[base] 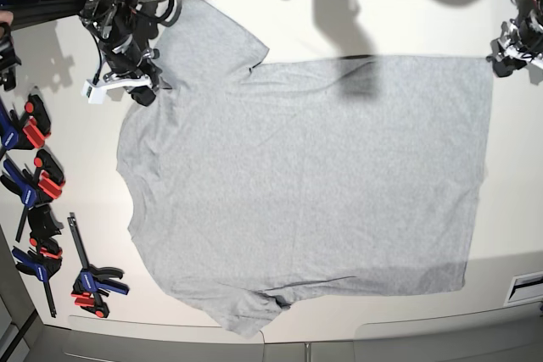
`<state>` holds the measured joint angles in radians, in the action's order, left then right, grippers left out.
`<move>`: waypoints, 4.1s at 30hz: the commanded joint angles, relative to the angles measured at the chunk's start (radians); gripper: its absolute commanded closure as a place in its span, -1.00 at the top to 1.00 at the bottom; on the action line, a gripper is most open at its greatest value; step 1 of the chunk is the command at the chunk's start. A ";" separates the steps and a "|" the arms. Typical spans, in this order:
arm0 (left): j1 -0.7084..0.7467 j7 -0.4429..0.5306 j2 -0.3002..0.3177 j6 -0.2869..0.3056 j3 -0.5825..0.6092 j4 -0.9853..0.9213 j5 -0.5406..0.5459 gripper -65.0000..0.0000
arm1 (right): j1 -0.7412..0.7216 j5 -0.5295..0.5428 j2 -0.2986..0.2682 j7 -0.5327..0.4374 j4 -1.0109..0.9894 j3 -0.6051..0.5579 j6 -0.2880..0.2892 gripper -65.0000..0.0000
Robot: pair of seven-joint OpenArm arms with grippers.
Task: Fold the T-shirt properly
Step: 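Grasp the shirt edges with both grippers, then pull the grasped shirt edge with both grippers to straighten it, then grasp the sleeve with the right gripper and fold it onto the body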
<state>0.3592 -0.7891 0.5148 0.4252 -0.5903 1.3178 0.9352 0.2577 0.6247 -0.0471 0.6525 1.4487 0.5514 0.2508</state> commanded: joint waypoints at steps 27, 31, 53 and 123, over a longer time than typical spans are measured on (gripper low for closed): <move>-0.013 -0.123 -0.018 0.077 -0.003 -0.031 0.140 -0.27 | 0.008 -0.045 0.000 0.071 -0.004 -0.002 -0.019 -1.00; -0.032 -0.122 -0.018 0.085 -0.003 -0.031 0.140 -0.29 | 0.008 -0.045 0.000 0.066 -0.004 -0.002 -0.020 -1.00; 0.013 -0.032 -0.016 0.135 -0.006 -0.027 0.065 -1.00 | 0.067 -0.047 0.000 0.133 0.113 0.012 0.060 -1.00; 0.034 0.058 0.015 0.270 -0.253 -0.028 0.141 -1.00 | -0.061 -0.211 -0.003 0.068 0.261 -0.073 0.100 -1.00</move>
<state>0.3931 -0.7544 0.5060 0.6861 -0.8326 1.2781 1.0565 0.2070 0.4023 -0.0399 0.7464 1.6951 0.4767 0.3470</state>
